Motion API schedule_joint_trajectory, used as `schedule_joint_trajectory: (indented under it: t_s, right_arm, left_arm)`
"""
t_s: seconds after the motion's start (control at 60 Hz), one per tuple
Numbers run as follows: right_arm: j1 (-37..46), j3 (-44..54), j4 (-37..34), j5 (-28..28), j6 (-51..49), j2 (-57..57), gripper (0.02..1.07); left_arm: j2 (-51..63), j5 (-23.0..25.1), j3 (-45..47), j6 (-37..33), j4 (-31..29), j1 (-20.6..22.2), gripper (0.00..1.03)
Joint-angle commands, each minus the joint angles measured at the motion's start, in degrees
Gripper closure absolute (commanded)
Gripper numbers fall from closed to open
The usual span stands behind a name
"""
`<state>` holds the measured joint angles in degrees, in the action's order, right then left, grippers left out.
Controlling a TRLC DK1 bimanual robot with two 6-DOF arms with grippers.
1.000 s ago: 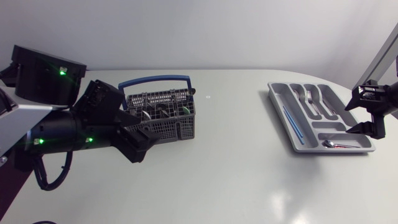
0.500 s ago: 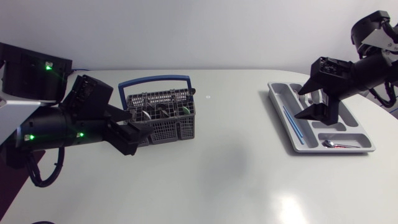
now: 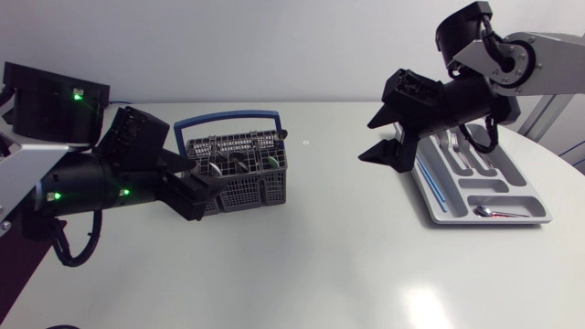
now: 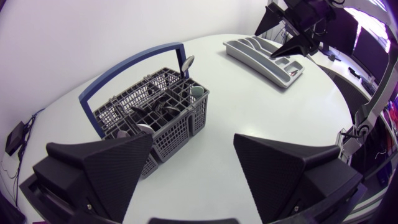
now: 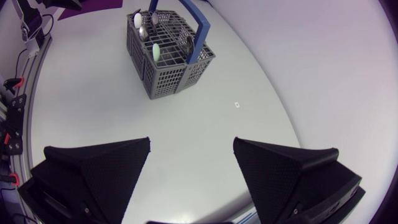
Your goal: Unload the cutlery basket into the drawer organizer.
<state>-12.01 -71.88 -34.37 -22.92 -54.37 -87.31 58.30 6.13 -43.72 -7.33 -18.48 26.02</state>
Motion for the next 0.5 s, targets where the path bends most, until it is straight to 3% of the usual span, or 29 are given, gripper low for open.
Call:
schedule_joint_trajectory:
  t_s: [0.0,0.217,0.483]
  right_arm:
    - [-1.1,1.2,0.9,-0.5,2.2,-2.5,0.10]
    - [-3.4,3.4,3.0,-0.5,2.8,-4.0,0.10]
    - [-5.0,6.3,3.8,-0.5,3.6,-2.3,0.10]
  left_arm:
    - [2.2,0.5,0.6,-0.8,1.8,-0.4,0.12]
    - [8.2,-0.9,0.0,-6.4,12.1,0.6,0.11]
    - [18.3,-1.7,-4.4,-7.5,21.2,0.8,0.12]
